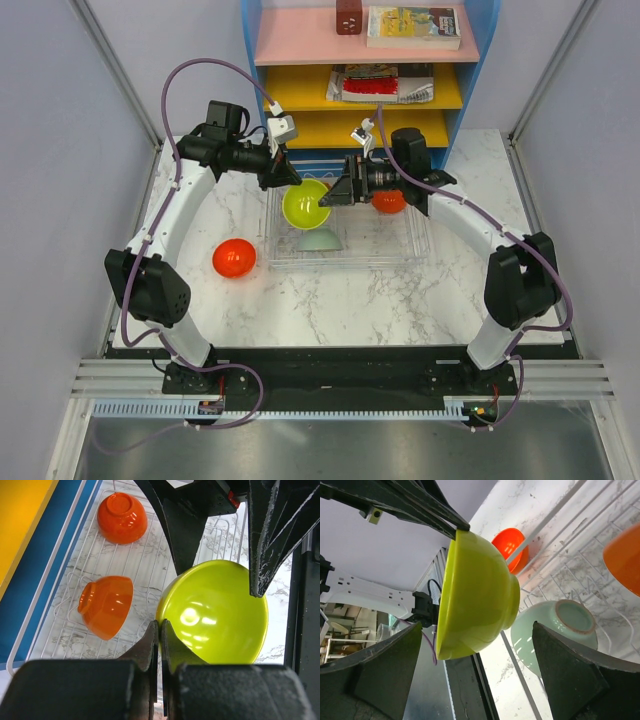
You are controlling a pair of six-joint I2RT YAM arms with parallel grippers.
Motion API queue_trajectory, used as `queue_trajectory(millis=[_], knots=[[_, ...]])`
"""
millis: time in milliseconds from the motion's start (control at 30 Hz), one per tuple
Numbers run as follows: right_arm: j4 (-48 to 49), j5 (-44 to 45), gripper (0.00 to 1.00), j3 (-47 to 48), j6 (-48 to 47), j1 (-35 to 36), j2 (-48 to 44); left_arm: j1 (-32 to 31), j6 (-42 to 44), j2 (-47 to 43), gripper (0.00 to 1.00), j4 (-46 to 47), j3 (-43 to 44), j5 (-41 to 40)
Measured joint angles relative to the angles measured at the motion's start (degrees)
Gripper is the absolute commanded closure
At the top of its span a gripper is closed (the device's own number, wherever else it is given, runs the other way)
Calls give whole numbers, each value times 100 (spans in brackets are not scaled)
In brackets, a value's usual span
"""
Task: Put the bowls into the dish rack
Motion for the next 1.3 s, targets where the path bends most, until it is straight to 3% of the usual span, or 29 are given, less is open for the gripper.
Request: queue_trajectory(millis=[600, 1033, 1300], knots=[[796, -195, 2, -162, 678, 7, 129, -13, -66, -24, 98, 11, 0, 162], [1790, -516, 2, -549, 1659, 28, 295, -81, -85, -175, 98, 181, -116, 173], [2800, -776, 15, -833, 2507, 28, 299, -109, -92, -254, 98, 306, -299, 168]])
